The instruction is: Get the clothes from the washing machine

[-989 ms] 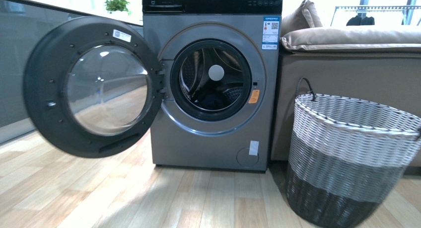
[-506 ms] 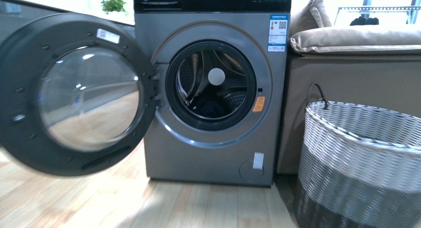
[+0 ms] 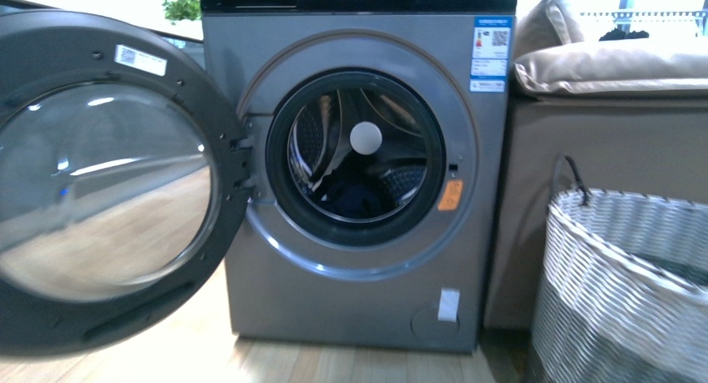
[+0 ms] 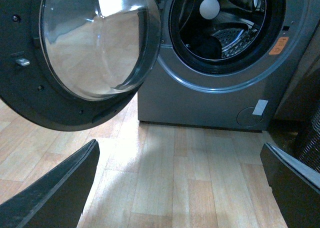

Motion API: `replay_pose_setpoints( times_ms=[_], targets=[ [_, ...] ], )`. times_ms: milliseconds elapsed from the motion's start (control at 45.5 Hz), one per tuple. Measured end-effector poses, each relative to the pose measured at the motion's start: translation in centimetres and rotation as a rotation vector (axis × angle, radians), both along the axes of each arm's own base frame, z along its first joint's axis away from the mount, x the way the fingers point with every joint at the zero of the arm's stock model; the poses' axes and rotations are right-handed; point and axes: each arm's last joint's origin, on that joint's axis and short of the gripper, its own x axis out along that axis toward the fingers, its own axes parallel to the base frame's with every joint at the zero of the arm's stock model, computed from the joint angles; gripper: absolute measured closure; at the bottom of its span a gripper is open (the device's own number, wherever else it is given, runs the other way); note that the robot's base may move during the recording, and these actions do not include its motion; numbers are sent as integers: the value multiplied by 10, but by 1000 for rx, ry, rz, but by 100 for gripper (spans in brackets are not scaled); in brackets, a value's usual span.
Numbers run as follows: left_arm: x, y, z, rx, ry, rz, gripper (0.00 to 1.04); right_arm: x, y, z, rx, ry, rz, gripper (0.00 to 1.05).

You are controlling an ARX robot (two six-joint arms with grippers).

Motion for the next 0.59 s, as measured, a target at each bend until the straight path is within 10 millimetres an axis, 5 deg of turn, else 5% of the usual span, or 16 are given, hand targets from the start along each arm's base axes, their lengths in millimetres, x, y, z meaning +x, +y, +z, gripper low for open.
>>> replay_pose_setpoints(
  times_ms=[594],
  targets=[
    [0, 0, 0, 0, -1, -3, 6, 0, 0, 0, 0, 0, -2, 8]
  ],
)
